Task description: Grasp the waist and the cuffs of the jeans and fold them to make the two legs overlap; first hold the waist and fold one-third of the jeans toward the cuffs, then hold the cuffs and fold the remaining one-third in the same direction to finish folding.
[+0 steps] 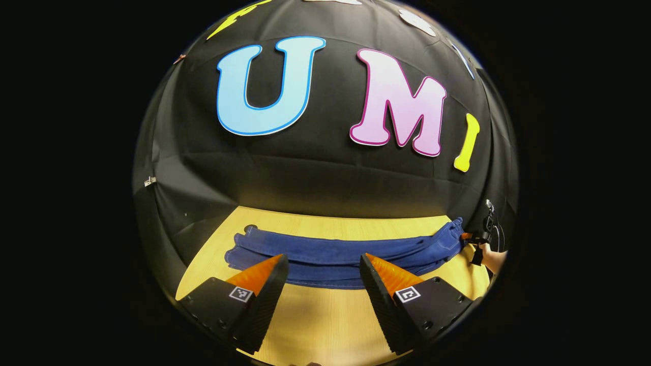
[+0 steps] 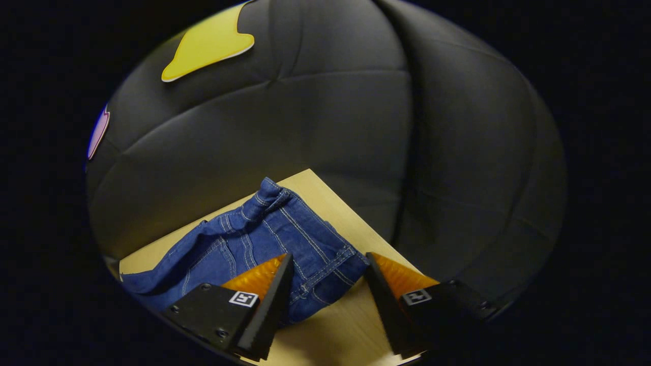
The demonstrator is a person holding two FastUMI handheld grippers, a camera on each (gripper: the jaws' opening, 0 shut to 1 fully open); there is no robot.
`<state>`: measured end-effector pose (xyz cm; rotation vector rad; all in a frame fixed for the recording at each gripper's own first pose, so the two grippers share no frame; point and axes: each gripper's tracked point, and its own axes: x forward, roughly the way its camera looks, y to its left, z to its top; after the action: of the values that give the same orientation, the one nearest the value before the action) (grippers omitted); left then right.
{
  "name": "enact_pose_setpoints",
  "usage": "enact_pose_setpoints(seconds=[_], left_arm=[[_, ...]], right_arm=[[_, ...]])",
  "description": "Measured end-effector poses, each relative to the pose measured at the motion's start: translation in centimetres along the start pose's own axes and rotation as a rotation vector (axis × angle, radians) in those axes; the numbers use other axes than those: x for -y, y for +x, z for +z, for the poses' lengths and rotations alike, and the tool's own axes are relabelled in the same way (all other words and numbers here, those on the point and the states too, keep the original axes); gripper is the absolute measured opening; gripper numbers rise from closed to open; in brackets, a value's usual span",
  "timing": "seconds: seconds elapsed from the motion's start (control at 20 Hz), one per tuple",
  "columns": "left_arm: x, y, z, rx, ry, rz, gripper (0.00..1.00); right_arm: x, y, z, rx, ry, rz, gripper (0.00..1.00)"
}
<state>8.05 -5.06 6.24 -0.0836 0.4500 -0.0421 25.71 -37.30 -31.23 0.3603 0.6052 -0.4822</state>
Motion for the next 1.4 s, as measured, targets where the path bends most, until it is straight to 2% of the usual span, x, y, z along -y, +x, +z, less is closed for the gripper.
enact_pose_setpoints(seconds=[0.1, 0.15, 0.3, 0.4, 0.45, 0.5, 0.85, 1.05, 1.4], left_arm=[[0.0, 0.0, -0.3, -0.005, -0.004, 0.002, 0.83], [0.0, 0.0, -0.7, -0.010, -0.007, 0.004, 0.83], [0.3, 0.2, -1.6, -0.027, -0.012, -0.008, 0.83], [0.2, 0.5, -2.2, -0.033, -0.021, -0.007, 0.81], [0.2, 0.7, -2.6, -0.034, -0.033, -0.005, 0.81], [0.4, 0.9, -3.0, -0.042, -0.045, -0.013, 0.83], [0.2, 0.8, -4.1, -0.055, -0.014, -0.023, 0.82], [-0.5, 0.2, -4.0, -0.033, -0.016, -0.015, 0.82], [-4.2, 0.1, -3.5, 0.022, -0.093, 0.018, 0.82]], right_arm=[[-0.4, 0.6, -0.2, 0.006, 0.003, 0.000, 0.70], [-0.6, 0.6, -0.2, 0.013, -0.002, 0.004, 0.70], [-1.2, 0.5, -0.1, 0.028, -0.011, 0.011, 0.31], [-1.3, 0.5, -0.2, 0.037, -0.032, 0.006, 0.18], [-1.4, 0.5, -0.1, 0.055, -0.038, 0.004, 0.16], [-1.6, -0.1, 0.3, 0.059, -0.041, 0.010, 0.11], [-4.6, -3.0, 5.5, 0.222, -0.032, 0.127, 0.10], [-6.4, -6.2, 8.3, 0.301, -0.047, 0.239, 0.10], [-6.6, -7.8, 8.7, 0.333, -0.179, 0.454, 0.09]])
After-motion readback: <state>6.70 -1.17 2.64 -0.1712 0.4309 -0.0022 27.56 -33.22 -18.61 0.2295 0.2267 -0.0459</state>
